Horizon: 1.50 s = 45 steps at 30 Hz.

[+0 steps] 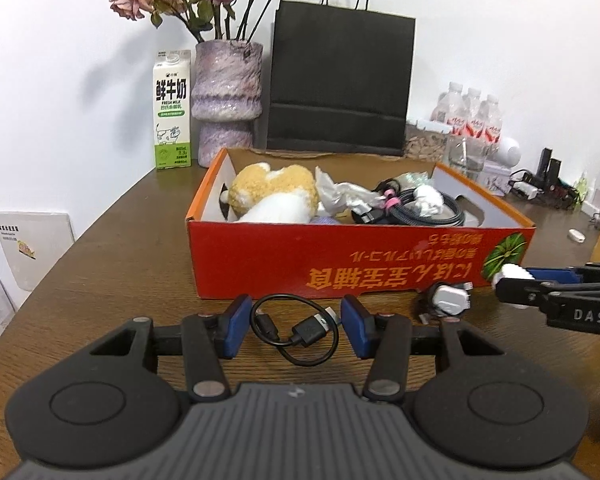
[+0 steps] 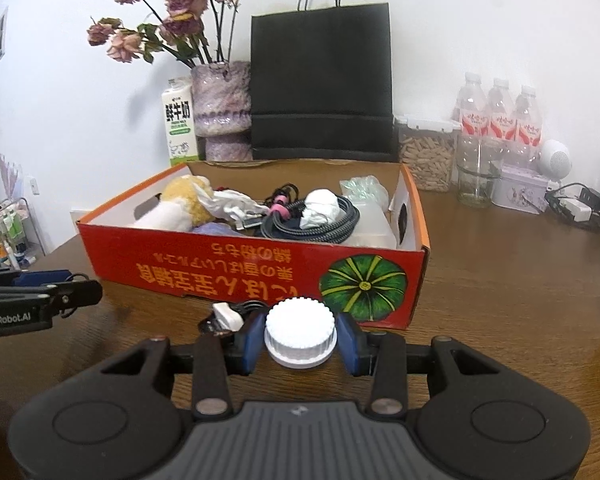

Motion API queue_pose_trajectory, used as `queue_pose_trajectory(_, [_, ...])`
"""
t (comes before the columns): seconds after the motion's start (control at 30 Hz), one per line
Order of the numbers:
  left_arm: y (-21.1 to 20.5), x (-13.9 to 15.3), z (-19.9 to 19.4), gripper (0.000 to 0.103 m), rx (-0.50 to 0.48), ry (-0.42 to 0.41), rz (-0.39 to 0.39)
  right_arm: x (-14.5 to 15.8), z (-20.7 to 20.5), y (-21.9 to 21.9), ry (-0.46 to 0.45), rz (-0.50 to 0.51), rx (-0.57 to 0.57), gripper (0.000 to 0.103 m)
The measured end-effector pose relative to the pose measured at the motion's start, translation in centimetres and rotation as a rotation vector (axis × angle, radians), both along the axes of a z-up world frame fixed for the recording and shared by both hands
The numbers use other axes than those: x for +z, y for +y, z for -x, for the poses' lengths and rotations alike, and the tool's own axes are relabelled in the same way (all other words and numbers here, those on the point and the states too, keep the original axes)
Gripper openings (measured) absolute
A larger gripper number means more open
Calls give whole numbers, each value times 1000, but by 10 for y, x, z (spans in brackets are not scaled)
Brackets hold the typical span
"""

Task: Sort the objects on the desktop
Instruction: 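Carry the white cap and black cable over the box, then open both grippers to drop the cap and cable into the box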

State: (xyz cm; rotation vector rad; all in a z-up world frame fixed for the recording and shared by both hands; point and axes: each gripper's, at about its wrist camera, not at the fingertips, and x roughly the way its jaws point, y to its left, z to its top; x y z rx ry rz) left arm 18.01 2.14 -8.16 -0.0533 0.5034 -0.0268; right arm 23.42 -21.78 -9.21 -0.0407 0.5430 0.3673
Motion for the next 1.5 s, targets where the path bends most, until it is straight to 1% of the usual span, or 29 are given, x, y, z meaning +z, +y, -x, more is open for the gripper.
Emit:
queue_pose_trajectory(0.23, [-13, 15, 4, 50, -28, -38, 10, 18, 8, 6, -52, -14, 18, 39])
queue_pose_trajectory(0.4, [-23, 31, -2, 50, -48, -74, 7, 33, 7, 8, -87, -33, 23, 39])
queue_pose_trajectory(0.57, [-33, 48, -12, 50, -58, -108, -10, 48, 2, 14, -118, -38, 30, 39])
queue_pose_trajectory(0.73, [-41, 60, -32, 50, -60, -128, -17, 59, -10, 21, -141, -39, 28, 39])
queue_pose_trajectory(1.0, [-40, 68, -76, 50, -9, -132, 14, 76, -47, 32, -167, -57, 8, 39])
queue_pose_trajectory(1.1, [-36, 69, -94, 50, 5, -132, 25, 77, -67, 34, -153, -74, -4, 39])
queue_pose_trajectory(1.23, [-33, 64, -118, 50, 11, -117, 24, 73, -94, 38, -138, -76, -15, 39])
queue_pose_trajectory(1.4, [-30, 57, -150, 50, 10, -100, -1, 65, -129, 44, -112, -60, -25, 39])
queue_pose_trajectory(1.5, [-27, 51, -168, 50, 7, -76, 1, 60, -145, 49, -91, -50, -20, 39])
